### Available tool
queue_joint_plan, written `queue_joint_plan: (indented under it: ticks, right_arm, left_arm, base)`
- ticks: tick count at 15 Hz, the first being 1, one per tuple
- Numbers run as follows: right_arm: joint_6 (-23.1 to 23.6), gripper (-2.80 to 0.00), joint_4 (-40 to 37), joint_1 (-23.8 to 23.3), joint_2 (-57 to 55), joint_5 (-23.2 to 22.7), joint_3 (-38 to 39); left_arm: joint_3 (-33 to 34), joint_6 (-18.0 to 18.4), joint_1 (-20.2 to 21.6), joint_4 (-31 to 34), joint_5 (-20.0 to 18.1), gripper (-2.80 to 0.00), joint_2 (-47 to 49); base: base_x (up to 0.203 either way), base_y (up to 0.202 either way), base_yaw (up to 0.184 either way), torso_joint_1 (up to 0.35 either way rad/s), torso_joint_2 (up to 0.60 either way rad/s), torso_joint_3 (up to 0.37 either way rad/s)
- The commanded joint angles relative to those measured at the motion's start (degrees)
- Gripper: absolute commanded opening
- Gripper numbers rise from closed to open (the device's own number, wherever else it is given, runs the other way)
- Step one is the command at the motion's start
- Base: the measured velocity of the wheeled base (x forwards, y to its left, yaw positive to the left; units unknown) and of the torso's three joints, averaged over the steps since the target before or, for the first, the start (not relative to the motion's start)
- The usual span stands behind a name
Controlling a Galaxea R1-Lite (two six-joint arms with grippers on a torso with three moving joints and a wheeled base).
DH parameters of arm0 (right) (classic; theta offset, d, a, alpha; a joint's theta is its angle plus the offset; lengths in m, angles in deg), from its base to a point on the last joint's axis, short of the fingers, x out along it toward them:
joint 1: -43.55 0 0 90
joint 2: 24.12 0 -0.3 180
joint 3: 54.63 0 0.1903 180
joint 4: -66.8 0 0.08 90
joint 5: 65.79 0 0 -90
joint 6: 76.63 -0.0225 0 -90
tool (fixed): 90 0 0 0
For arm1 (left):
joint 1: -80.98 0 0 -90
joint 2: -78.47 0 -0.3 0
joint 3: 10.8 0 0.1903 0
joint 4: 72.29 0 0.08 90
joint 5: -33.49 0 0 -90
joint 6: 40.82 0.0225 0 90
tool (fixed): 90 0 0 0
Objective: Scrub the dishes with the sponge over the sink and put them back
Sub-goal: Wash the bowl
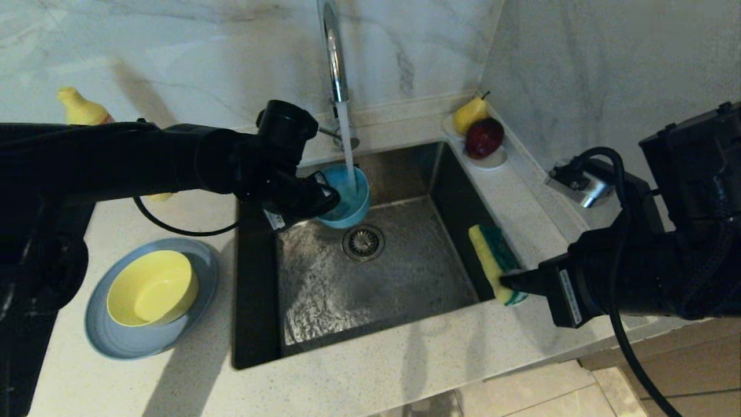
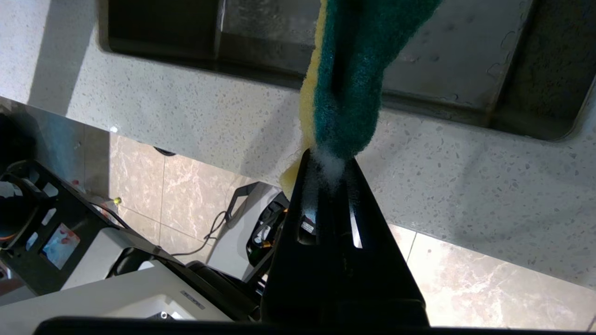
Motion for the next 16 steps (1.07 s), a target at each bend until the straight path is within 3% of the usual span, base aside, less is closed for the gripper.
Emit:
queue_joint_plan:
  ticks: [1, 16]
  right_arm:
    - [-0.1, -2.8, -0.1, 0.1, 1.0, -0.1, 0.5]
    - [0.0, -2.8, -0.1, 0.1, 2.0, -0.2, 1.0]
  left_arm:
    - [-0.8, -1.1, -0.1, 0.1, 0.0, -2.8, 1.1]
    - [-1.2, -1.3, -0.8, -0.1, 3.1, -2.8, 2.9]
  base:
    - [0.0, 0.0, 0.0, 0.0, 0.0, 0.0]
    - [0.0, 0.0, 0.0, 0.0, 0.0, 0.0]
